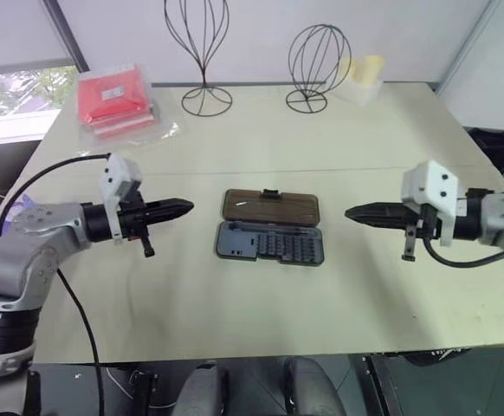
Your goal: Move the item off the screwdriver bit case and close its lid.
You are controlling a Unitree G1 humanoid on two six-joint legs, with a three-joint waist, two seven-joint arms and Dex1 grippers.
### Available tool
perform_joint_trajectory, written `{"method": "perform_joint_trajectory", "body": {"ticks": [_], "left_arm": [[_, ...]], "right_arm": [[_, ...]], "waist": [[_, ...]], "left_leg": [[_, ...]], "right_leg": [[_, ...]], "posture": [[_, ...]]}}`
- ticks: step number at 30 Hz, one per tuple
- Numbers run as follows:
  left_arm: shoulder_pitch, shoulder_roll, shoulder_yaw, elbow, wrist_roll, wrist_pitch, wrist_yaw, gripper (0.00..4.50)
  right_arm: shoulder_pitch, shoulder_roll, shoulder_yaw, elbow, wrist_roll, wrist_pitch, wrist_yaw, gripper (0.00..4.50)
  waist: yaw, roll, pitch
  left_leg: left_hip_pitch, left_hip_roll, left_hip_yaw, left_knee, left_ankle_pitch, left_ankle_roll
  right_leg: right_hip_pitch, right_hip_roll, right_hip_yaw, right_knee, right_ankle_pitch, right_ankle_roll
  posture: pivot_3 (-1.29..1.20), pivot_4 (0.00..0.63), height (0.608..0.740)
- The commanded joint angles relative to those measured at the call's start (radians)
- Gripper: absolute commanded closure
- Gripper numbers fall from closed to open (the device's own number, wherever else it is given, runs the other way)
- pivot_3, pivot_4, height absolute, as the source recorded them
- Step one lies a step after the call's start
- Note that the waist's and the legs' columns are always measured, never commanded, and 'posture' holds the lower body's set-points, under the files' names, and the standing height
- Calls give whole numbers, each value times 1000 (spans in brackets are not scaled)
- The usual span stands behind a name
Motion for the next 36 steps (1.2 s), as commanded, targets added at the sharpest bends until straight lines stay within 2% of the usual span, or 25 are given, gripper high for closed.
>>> {"method": "perform_joint_trajectory", "body": {"ticks": [1,31,35,36], "left_arm": [[-7,14,22,-20,2,-21,-8,4500],[-35,-19,-14,-27,16,-9,38,4500],[-35,-45,-25,-23,32,-20,67,4500],[-34,-54,-30,-25,37,-24,75,4500]], "right_arm": [[-21,-20,-34,-25,12,-2,1,4479],[-15,8,-21,-24,3,-10,-40,4479],[-49,79,5,-3,-11,50,-157,4479],[-61,106,16,7,-23,70,-201,3932]], "waist": [[0,0,0],[0,0,0],[0,0,0],[-1,0,0]], "left_leg": [[0,0,0,0,0,0],[0,0,0,0,0,0],[0,0,0,0,0,0],[0,0,0,0,0,0]], "right_leg": [[0,0,0,0,0,0],[0,0,0,0,0,0],[0,0,0,0,0,0],[0,0,0,0,0,0]], "posture": [[0,150,740],[0,150,740],[0,150,740],[0,150,740]]}}
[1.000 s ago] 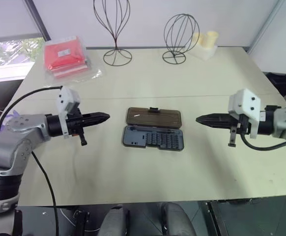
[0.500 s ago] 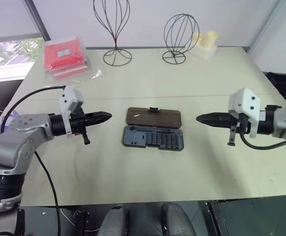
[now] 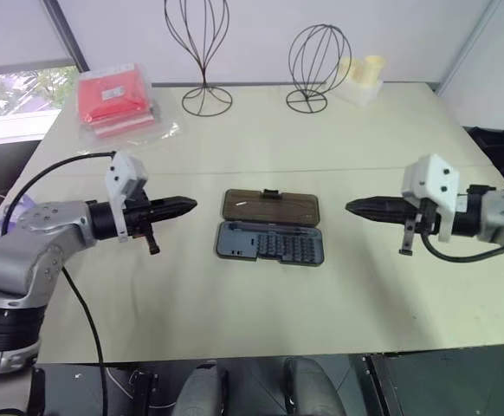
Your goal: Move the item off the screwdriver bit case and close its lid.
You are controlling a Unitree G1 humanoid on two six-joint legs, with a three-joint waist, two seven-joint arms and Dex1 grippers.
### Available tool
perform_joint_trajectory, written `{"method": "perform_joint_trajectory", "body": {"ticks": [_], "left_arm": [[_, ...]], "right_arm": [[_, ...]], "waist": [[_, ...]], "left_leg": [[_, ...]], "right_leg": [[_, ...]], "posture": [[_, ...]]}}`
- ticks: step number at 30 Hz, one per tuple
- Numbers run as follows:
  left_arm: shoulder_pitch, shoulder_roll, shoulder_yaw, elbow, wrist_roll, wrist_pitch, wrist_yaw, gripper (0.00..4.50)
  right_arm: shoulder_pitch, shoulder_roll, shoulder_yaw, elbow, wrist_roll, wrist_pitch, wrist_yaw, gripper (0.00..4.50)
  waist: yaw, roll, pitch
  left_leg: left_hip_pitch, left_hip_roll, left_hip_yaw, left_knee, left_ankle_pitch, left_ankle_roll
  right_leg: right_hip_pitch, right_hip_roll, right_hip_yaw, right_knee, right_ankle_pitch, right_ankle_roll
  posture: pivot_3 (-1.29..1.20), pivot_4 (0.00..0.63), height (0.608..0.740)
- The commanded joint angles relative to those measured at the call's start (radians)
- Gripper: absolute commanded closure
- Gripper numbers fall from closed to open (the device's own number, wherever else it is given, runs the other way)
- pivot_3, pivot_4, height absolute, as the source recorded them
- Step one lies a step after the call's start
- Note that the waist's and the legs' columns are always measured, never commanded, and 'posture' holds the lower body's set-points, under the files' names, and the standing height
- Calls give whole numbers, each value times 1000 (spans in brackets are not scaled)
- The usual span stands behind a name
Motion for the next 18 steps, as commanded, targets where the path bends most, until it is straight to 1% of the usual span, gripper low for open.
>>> {"method": "perform_joint_trajectory", "body": {"ticks": [1,4,5,6,8,10,12,14,18], "left_arm": [[-13,-25,-16,-26,25,-29,28,4500],[0,-44,-40,-39,52,-49,40,4500],[4,-50,-46,-43,58,-54,42,4500],[6,-53,-50,-45,62,-57,42,4500],[11,-61,-62,-47,71,-66,42,4500],[15,-67,-71,-48,76,-73,43,4500],[18,-72,-77,-47,81,-79,42,4500],[23,-84,-92,-40,93,-93,41,4500],[32,-97,-106,-43,107,-104,40,4500]], "right_arm": [[-53,81,23,9,-31,68,-149,3637],[-101,202,50,17,-57,162,-315,2154],[-114,244,54,17,-56,193,-359,1442],[-122,271,56,16,-55,214,-385,1168],[-144,364,67,41,-79,281,-498,110],[-161,432,84,65,-112,324,-584,48],[-172,463,105,79,-149,337,-632,48],[-204,522,130,126,-192,398,-720,48],[-226,583,167,195,-265,429,-811,48]], "waist": [[-1,0,0],[-3,0,0],[-2,0,0],[-2,0,0],[-2,0,0],[-2,0,0],[0,0,0],[-2,0,0],[-3,0,0]], "left_leg": [[0,0,0,0,0,0],[0,0,0,0,2,-3],[-1,0,0,0,3,-5],[-1,0,0,0,3,-5],[-1,0,0,0,3,-6],[-1,0,0,0,3,-6],[-2,0,0,0,3,-6],[-2,0,0,0,3,-6],[-2,-1,0,0,4,-6]], "right_leg": [[0,0,0,0,0,0],[-1,0,0,1,0,0],[-2,0,0,1,0,0],[-2,0,0,1,0,0],[-3,0,0,1,0,0],[-3,0,0,1,0,0],[-3,0,0,1,0,0],[-3,0,0,1,0,0],[-3,0,0,1,0,0]], "posture": [[0,150,740],[0,150,740],[0,150,740],[0,150,740],[0,150,740],[0,150,740],[0,150,740],[0,150,740],[0,150,740]]}}
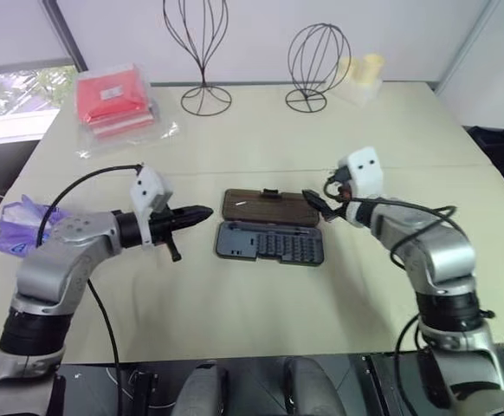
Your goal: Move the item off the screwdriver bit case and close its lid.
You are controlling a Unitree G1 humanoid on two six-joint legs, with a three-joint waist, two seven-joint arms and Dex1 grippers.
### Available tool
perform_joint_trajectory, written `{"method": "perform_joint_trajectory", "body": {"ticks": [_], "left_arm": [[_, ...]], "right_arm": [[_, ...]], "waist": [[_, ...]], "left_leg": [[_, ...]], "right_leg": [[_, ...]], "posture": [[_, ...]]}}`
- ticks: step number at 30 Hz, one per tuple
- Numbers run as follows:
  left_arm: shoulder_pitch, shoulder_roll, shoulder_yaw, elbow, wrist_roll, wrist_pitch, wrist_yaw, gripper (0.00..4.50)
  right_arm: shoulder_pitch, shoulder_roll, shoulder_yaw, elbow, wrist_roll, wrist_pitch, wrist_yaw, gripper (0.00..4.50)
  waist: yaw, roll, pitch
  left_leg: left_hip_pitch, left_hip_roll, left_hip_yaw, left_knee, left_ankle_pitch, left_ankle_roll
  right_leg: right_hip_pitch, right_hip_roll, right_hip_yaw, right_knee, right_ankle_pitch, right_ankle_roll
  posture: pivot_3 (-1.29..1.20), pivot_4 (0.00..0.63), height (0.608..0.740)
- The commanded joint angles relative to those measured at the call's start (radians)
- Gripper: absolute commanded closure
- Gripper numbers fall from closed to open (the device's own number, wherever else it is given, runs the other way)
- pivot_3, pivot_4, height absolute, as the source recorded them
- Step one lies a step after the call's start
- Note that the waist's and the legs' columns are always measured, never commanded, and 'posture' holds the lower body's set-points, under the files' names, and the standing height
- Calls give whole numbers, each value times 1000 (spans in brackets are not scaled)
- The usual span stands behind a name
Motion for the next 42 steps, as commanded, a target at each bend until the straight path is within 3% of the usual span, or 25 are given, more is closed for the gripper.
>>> {"method": "perform_joint_trajectory", "body": {"ticks": [1,11,14,21,30,42], "left_arm": [[4,1,2,-29,10,-25,-4,4500],[28,-3,-4,-41,36,-46,2,4500],[36,-5,-3,-49,39,-47,4,4500],[54,-8,-1,-58,51,-54,10,4500],[44,-10,5,-37,72,-76,17,4500],[54,2,13,-44,67,-70,4,4500]], "right_arm": [[-26,35,2,38,-59,19,-76,48],[-57,121,-28,198,-136,6,-181,48],[-61,134,-35,215,-144,7,-188,915],[-57,148,2,204,-158,21,-171,4460],[-55,123,39,179,-185,66,-141,4460],[9,36,30,-172,-109,320,-24,4460]], "waist": [[-1,0,0],[-6,0,0],[-5,0,0],[1,0,0],[-4,0,0],[-4,1,0]], "left_leg": [[0,0,0,0,0,0],[-1,0,0,0,0,0],[-1,0,0,0,0,0],[-1,0,0,0,0,0],[0,0,0,0,0,1],[-1,0,0,-1,-2,4]], "right_leg": [[0,0,0,0,0,0],[-1,0,0,0,0,0],[-1,0,0,0,0,0],[-1,0,0,0,0,0],[-1,0,0,1,0,0],[-1,0,0,0,0,0]], "posture": [[0,150,740],[0,150,740],[0,150,740],[0,150,740],[0,150,740],[0,150,740]]}}
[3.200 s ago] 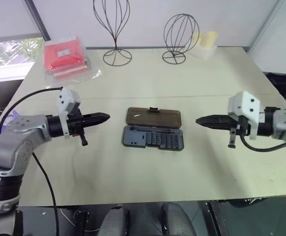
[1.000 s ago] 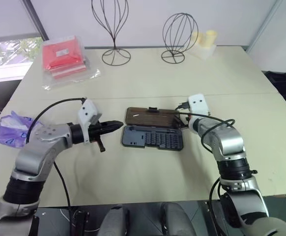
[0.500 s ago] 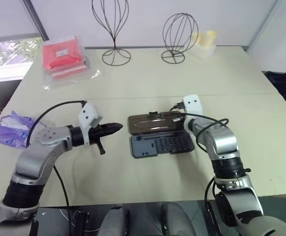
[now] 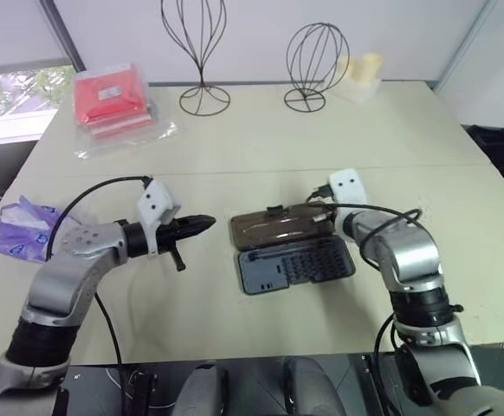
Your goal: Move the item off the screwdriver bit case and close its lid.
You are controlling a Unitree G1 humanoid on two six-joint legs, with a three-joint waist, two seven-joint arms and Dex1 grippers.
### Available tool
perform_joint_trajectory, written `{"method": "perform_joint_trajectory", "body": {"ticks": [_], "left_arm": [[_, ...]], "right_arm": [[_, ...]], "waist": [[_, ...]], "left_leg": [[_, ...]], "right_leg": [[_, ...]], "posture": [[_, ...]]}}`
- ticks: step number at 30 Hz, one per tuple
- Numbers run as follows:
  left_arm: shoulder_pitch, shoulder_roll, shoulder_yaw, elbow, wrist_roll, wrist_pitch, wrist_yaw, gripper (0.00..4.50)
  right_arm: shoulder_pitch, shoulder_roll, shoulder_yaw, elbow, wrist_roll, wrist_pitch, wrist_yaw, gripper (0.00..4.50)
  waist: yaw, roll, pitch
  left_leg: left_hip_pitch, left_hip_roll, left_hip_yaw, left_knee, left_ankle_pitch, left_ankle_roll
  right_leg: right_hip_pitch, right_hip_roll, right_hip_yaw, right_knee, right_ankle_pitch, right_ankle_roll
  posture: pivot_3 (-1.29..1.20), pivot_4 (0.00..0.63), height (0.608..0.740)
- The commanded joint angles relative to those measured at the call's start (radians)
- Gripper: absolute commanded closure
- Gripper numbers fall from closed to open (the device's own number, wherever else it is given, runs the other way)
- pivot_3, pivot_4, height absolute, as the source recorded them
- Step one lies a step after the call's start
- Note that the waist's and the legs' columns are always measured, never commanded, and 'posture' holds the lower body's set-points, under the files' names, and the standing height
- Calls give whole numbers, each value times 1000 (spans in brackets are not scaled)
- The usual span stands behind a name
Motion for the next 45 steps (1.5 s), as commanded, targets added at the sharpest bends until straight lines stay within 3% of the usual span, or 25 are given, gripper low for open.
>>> {"method": "perform_joint_trajectory", "body": {"ticks": [1,7,17,33,37,43,45], "left_arm": [[0,14,20,-22,-6,-8,-8,4500],[-2,19,21,-21,-7,-5,-14,4500],[1,26,19,-35,-7,0,-14,4500],[-14,20,0,-31,0,-5,-21,4500],[-8,15,-5,-36,-2,-3,-21,4500],[5,20,-15,-39,-19,-6,-58,4500],[19,27,-16,-54,-42,4,-88,4500]], "right_arm": [[5,-15,-12,-134,31,71,27,4460],[48,-8,-9,-238,42,166,21,4460],[151,63,-75,-311,-30,292,-107,4460],[178,20,-59,-304,-49,270,-133,4460],[180,35,-80,-300,-34,257,-114,3165],[170,5,-57,-335,-10,230,-68,66],[162,-11,-61,-359,14,191,-27,66]], "waist": [[0,0,0],[0,0,0],[2,0,0],[4,0,0],[3,0,0],[1,0,0],[0,0,0]], "left_leg": [[0,0,0,0,-1,1],[0,0,0,0,-1,2],[0,0,0,0,-1,2],[0,-1,0,0,-1,2],[0,0,0,0,-1,2],[0,0,0,0,-1,2],[0,0,0,0,-1,2]], "right_leg": [[0,0,0,0,0,0],[0,0,0,0,0,0],[0,0,0,0,0,0],[0,0,0,0,0,0],[0,0,0,0,0,0],[0,0,0,0,0,0],[0,0,0,0,0,0]], "posture": [[0,150,740],[0,150,740],[0,150,740],[0,150,740],[0,150,740],[0,150,740],[0,150,740]]}}
